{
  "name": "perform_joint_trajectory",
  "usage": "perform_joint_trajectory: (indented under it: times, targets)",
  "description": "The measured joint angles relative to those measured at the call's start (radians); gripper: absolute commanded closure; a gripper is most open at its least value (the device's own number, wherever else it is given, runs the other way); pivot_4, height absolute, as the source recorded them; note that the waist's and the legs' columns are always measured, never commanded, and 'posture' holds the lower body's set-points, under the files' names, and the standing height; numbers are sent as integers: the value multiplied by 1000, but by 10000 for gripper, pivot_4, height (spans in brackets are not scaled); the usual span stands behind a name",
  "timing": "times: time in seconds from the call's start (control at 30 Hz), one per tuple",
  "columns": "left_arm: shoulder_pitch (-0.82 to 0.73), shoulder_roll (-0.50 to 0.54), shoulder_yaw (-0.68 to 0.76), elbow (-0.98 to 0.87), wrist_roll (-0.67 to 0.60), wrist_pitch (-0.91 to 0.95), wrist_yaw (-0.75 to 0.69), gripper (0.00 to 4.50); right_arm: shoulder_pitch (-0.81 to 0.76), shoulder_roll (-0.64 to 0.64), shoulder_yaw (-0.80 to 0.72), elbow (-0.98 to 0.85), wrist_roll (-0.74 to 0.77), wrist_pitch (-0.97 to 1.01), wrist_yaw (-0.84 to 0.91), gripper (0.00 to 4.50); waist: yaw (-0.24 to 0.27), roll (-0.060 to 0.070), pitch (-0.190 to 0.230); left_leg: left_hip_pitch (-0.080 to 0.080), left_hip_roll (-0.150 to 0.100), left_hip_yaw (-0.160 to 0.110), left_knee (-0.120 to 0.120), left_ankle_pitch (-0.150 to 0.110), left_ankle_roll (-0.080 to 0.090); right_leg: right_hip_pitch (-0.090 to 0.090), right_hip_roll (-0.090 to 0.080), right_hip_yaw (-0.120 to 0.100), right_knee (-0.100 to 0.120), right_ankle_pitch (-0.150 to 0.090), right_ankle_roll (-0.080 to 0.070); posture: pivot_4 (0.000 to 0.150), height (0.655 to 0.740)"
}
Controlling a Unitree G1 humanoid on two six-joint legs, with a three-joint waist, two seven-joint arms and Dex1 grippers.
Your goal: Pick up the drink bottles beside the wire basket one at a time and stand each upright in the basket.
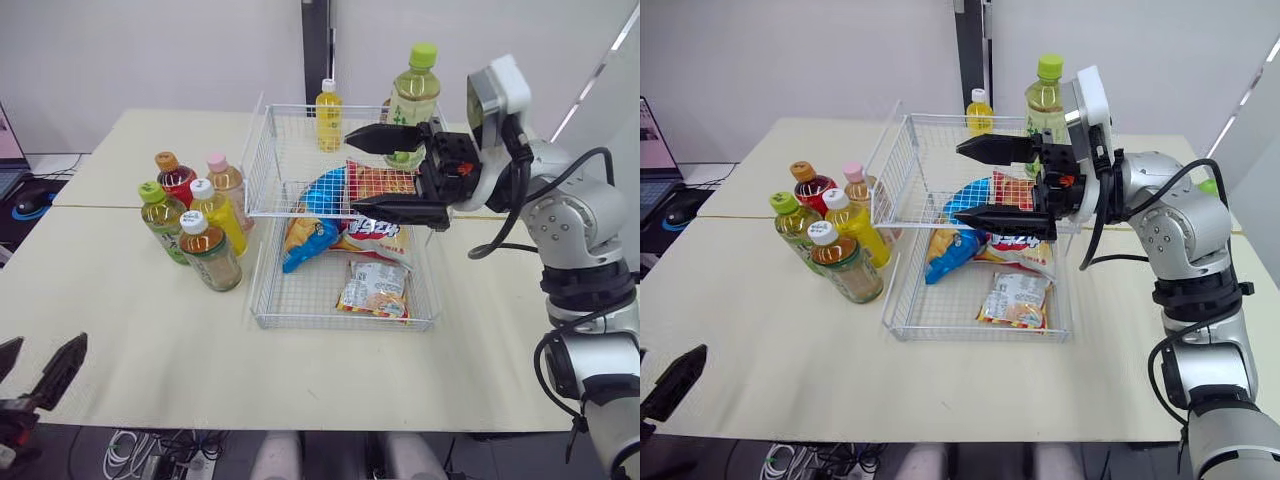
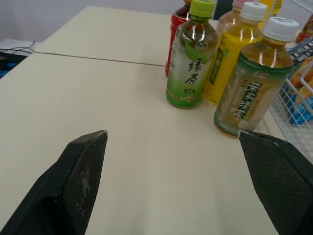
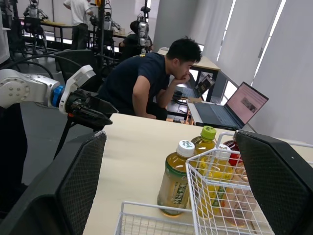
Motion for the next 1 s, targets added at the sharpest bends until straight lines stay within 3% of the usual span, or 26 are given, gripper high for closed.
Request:
perform_joint_trajectory:
  times: [0.17, 0.3, 0.5, 0.73, 0.93, 1.0]
  targets:
    - [-66, 83, -101, 19, -20, -46, 99, 410, -2, -1, -3, 13, -20, -2, 8, 0, -13, -1, -1, -1, 0, 7, -1, -1, 1, -3, 0, 4, 0, 8, 4, 1500, 7400]
    - [-250, 228, -226, 114, -5, -63, 195, 410, 1, -7, -8, -14, -27, 11, -13, 0, -8, -1, -1, -1, 2, 4, -2, -1, 1, -4, 4, 2, 1, 8, 4, 1500, 7400]
    - [-534, 404, -492, 399, 122, -119, 260, 410, 25, -32, -41, -163, -15, 88, -122, 0, -11, -1, -1, -2, 1, 6, -3, -1, 0, -5, 4, 3, 0, 8, 4, 1500, 7400]
    - [-728, 431, -671, 673, 220, -216, 252, 410, 53, -70, -75, -223, 5, 149, -191, 0, -11, -1, 0, -2, 3, 8, -3, -3, 1, -6, 4, 3, 0, 8, 4, 1500, 7400]
    - [-790, 439, -761, 797, 273, -298, 228, 410, 61, -91, -94, -247, 12, 165, -210, 0, -14, -1, 0, -2, 2, 9, -3, -3, 2, -6, 3, 4, 0, 8, 4, 1500, 7400]
    - [-804, 439, -773, 820, 279, -313, 226, 4555, 63, -95, -104, -253, 14, 167, -218, 0, -13, -1, 0, -2, 3, 9, -3, -3, 2, -6, 3, 3, 0, 8, 4, 1500, 7400]
